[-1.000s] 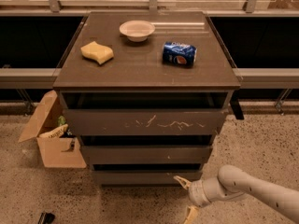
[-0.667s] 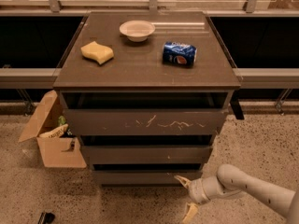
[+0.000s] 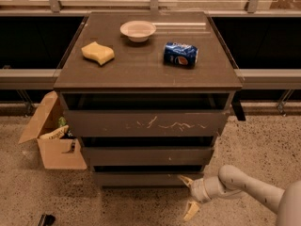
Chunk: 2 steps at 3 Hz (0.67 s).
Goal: Open bottom drawer
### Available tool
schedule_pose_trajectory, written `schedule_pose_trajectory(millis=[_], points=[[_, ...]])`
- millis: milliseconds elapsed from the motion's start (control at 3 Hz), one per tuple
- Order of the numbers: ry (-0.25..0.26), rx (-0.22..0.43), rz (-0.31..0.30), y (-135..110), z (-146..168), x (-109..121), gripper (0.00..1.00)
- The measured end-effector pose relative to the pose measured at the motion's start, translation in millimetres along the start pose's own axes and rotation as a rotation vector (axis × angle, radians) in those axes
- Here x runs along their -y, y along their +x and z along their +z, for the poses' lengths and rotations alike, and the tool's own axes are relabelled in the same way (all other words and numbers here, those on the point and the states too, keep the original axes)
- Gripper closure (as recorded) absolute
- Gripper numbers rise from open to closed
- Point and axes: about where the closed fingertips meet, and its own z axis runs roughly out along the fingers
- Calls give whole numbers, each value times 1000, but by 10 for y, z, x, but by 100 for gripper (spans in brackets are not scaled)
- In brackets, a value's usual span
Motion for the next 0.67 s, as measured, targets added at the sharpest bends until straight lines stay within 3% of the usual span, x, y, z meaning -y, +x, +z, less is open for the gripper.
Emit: schedule_pose_trajectory(millis=[667], points=[[44, -88, -1, 402, 130, 307, 0]])
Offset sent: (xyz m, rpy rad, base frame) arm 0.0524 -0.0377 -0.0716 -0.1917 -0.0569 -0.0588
